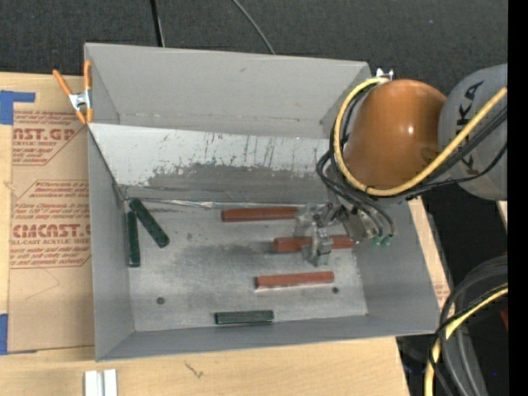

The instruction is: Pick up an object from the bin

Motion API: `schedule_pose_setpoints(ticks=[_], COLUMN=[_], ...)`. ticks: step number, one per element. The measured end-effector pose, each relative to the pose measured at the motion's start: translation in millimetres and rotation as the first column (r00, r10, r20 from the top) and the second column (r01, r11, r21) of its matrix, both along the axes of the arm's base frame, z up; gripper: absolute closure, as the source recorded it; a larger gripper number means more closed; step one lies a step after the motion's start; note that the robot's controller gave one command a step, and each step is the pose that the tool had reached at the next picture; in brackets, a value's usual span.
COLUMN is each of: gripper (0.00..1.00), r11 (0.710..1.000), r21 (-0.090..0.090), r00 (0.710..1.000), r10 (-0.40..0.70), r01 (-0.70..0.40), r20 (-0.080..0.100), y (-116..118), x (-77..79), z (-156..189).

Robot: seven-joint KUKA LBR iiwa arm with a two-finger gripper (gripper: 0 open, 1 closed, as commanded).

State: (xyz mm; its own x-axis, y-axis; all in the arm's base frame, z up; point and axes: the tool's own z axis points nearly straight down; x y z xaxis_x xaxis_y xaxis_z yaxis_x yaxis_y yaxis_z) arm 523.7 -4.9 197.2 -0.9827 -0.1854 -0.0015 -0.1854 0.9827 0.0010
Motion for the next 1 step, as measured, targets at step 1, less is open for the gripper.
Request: schedule_pose_setpoints(ticks=[1], gripper=[1.0], r11=[0.997], r21=[0.0], r00=[0.997], r10=[0.082], r01=[-0.082], r20=[-0.004], y=[-4.8], x=[7.3], z=[41.1])
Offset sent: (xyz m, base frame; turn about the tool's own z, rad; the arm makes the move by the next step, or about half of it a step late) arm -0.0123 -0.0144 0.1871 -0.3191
